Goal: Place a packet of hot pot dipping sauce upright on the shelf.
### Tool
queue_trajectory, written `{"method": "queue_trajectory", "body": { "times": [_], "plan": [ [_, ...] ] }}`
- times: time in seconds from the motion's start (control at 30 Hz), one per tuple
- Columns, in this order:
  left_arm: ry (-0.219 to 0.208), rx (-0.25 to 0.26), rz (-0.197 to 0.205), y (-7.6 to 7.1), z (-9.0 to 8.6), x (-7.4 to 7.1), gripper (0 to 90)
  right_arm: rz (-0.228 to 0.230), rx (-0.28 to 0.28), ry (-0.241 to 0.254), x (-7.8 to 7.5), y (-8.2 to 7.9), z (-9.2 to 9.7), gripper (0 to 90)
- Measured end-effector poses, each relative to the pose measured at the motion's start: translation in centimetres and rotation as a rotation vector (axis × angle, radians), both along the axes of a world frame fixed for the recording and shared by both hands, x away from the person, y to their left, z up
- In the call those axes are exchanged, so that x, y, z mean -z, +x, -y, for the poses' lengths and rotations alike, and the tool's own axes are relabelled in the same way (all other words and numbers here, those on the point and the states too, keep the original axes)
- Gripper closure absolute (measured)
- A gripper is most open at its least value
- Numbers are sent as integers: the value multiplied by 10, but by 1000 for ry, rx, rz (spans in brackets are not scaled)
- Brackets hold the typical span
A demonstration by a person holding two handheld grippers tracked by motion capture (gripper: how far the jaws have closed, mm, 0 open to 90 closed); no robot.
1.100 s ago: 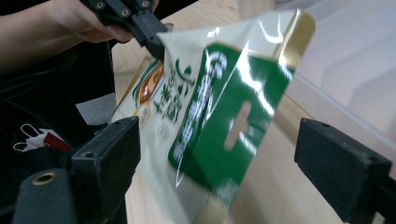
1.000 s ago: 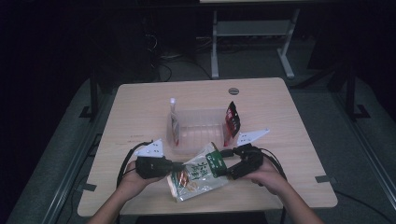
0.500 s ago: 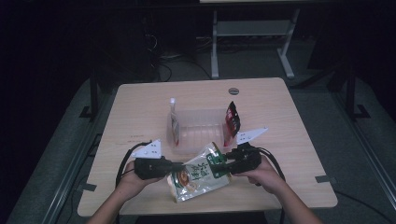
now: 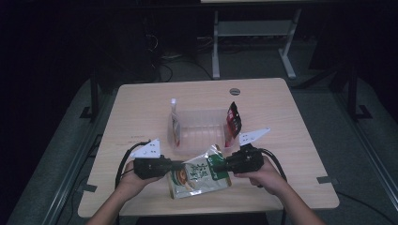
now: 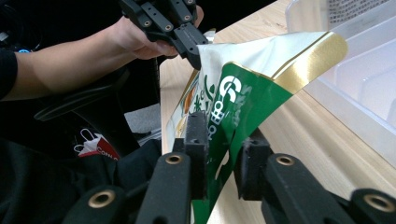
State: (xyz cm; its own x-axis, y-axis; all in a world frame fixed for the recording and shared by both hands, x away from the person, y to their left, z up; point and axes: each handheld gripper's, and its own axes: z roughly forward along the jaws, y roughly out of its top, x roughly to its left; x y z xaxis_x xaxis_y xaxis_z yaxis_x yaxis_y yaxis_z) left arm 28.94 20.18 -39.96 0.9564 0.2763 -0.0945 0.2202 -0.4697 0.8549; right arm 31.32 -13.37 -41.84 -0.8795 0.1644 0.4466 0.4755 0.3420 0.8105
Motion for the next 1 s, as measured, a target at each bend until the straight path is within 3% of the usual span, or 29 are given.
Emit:
{"method": "queue_trajectory", "body": {
  "times": [0.33, 0.87, 1.0],
  "plan": [
    [2, -9, 15, 3, 0, 3, 898, 22, -23, -8, -3, -3, -1, 888],
    [24, 5, -19, 10, 21, 18, 893, 17, -87, 79, -16, -12, -10, 900],
    [56, 23, -32, 8, 29, 23, 880, 16, -100, 98, -18, -15, -13, 900]
  ]
}}
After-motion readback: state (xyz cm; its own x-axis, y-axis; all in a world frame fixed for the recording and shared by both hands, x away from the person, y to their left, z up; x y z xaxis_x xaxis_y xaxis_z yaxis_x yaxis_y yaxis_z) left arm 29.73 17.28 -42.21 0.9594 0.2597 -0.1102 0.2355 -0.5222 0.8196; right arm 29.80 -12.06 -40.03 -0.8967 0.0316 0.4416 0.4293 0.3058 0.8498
